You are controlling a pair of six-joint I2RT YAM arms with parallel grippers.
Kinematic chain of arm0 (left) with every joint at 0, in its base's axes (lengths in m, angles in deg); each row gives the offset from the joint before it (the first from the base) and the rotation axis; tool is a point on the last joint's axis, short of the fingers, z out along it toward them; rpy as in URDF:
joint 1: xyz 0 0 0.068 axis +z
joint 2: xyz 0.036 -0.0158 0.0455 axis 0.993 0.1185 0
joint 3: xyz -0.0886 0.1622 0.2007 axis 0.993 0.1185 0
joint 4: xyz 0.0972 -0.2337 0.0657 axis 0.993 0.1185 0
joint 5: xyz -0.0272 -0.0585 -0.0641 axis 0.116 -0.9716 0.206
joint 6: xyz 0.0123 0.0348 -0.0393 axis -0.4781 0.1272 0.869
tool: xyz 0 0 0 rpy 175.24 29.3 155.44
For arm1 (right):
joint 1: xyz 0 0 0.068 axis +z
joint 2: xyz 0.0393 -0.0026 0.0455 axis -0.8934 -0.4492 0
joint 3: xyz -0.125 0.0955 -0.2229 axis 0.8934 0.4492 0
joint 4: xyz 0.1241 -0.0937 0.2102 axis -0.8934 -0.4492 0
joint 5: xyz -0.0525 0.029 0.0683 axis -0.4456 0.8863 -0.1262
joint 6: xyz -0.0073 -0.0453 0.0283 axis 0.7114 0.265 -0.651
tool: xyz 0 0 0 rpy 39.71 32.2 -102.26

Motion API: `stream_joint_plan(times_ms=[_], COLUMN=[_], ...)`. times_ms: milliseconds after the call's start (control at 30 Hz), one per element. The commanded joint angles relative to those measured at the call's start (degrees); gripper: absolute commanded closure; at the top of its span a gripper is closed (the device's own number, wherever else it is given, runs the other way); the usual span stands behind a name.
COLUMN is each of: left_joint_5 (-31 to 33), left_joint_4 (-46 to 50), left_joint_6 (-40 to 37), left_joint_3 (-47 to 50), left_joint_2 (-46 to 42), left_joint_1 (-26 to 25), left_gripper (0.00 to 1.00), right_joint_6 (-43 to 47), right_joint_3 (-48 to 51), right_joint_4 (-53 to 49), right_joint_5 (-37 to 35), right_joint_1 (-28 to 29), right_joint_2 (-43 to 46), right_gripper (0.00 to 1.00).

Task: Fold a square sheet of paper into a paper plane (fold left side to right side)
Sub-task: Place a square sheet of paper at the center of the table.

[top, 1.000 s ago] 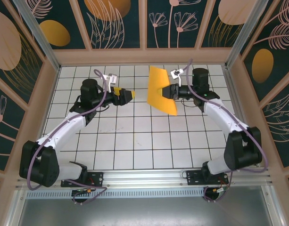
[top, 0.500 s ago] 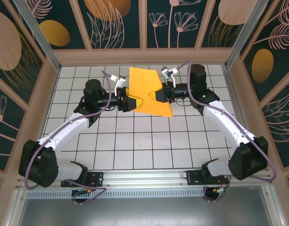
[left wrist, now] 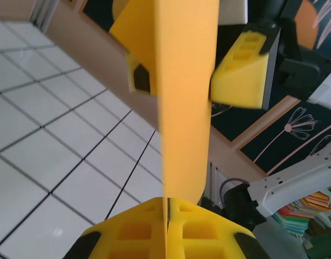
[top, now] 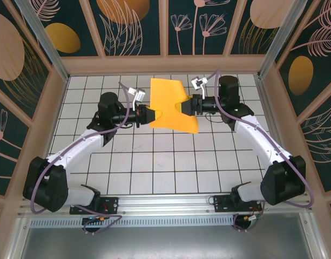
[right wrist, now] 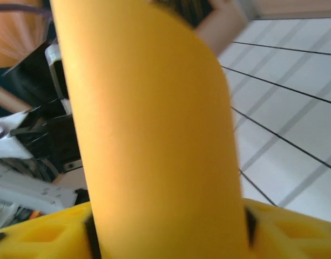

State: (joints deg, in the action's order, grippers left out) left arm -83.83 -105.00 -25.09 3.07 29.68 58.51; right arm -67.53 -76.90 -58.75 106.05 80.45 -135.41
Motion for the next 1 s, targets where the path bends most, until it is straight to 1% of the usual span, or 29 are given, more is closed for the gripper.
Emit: stream_joint_plan(times_ms=[0,67,167,233,367,433,533,567,733,800,867,900,933,967], left_joint_5=[0.7,1.3,3.3,4.9,8.3,9.7,11.5,12.0,13.0,13.2,13.0,12.9,12.8,12.6], left_joint_4=[0.4,1.5,3.0,4.7,7.4,8.2,10.6,11.3,13.6,14.2,14.1,14.1,14.1,14.1], left_joint_6=[1.6,1.5,1.1,0.8,0.9,0.8,0.0,-0.3,-1.3,-1.5,-1.4,-1.4,-1.3,-1.2], left_joint_3=[3.6,5.1,6.9,7.2,7.0,6.8,5.8,5.5,4.8,4.4,4.2,4.1,3.9,3.7], left_joint_2=[2.9,4.9,7.9,10.1,15.0,17.0,18.7,20.7,22.6,22.4,21.8,21.4,21.0,20.5], left_joint_1=[-0.7,-0.8,-0.9,-0.9,-0.9,-0.9,-0.9,-0.9,-0.9,-0.8,-0.9,-0.8,-0.9,-0.8], left_gripper=[0.97,0.98,0.97,0.95,0.94,0.94,0.94,0.94,0.92,0.89,0.83,0.78,0.71,0.68], right_joint_6=[-0.9,-1.1,-1.9,-4.1,-9.2,-10.7,-11.2,-11.1,-12.3,-12.6,-12.6,-12.5,-12.5,-12.3], right_joint_3=[2.7,4.1,5.2,5.9,9.0,9.4,7.9,7.1,6.1,5.7,5.0,4.8,4.7,4.7], right_joint_4=[-4.4,-5.6,-7.7,-7.9,-2.8,-0.8,-1.0,-1.5,0.3,0.7,-0.4,-1.2,-1.8,-2.4], right_joint_5=[-9.1,-12.9,-20.0,-23.9,-24.2,-24.4,-25.4,-25.8,-25.1,-25.3,-26.0,-26.6,-27.3,-27.9], right_joint_1=[-2.4,-3.4,-3.6,-3.4,-1.8,0.1,3.5,4.2,6.7,7.7,8.2,8.3,8.4,8.4], right_joint_2=[0.7,0.4,-1.2,-2.8,-6.2,-8.5,-13.1,-14.7,-21.2,-23.7,-25.7,-26.5,-27.1,-27.5], right_gripper=[0.25,0.22,0.22,0.22,0.25,0.29,0.37,0.39,0.44,0.45,0.47,0.48,0.48,0.48])
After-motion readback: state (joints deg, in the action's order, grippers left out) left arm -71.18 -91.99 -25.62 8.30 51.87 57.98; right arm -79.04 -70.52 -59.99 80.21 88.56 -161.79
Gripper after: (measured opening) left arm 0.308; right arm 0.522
